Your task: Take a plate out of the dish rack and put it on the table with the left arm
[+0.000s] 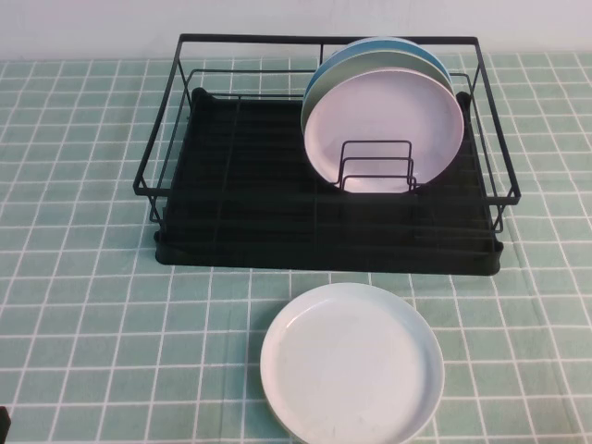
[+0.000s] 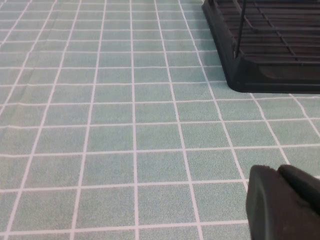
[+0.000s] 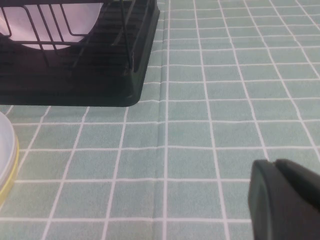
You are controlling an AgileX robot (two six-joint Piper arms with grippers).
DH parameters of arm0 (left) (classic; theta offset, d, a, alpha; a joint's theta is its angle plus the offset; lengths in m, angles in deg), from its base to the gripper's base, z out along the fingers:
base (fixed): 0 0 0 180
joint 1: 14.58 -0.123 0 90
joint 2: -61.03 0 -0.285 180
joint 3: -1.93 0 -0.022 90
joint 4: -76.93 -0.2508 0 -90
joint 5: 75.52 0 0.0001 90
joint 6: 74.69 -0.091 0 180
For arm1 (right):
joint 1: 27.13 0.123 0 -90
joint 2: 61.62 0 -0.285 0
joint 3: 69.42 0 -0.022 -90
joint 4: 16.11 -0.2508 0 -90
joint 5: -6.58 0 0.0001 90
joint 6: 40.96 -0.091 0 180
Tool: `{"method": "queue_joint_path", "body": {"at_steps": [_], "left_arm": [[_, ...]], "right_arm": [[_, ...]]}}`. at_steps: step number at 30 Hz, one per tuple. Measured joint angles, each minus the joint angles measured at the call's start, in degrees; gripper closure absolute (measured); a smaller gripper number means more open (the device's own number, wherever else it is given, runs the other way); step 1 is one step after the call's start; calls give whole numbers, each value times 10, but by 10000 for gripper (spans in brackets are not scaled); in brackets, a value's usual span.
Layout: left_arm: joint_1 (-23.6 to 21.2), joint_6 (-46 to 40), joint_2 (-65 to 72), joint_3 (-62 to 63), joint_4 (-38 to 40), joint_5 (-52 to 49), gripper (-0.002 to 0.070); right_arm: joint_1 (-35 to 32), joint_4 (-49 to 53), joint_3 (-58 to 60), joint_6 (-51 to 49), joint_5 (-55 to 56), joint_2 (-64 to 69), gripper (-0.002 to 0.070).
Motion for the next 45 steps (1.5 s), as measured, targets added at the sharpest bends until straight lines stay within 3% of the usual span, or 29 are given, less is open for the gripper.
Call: {"method": "queue_joint_path", "body": {"at_steps": [45], "left_arm": [[0,1,0,0,24,2,678]], "right_arm": [[0,0,0,0,0,0,694]]}}
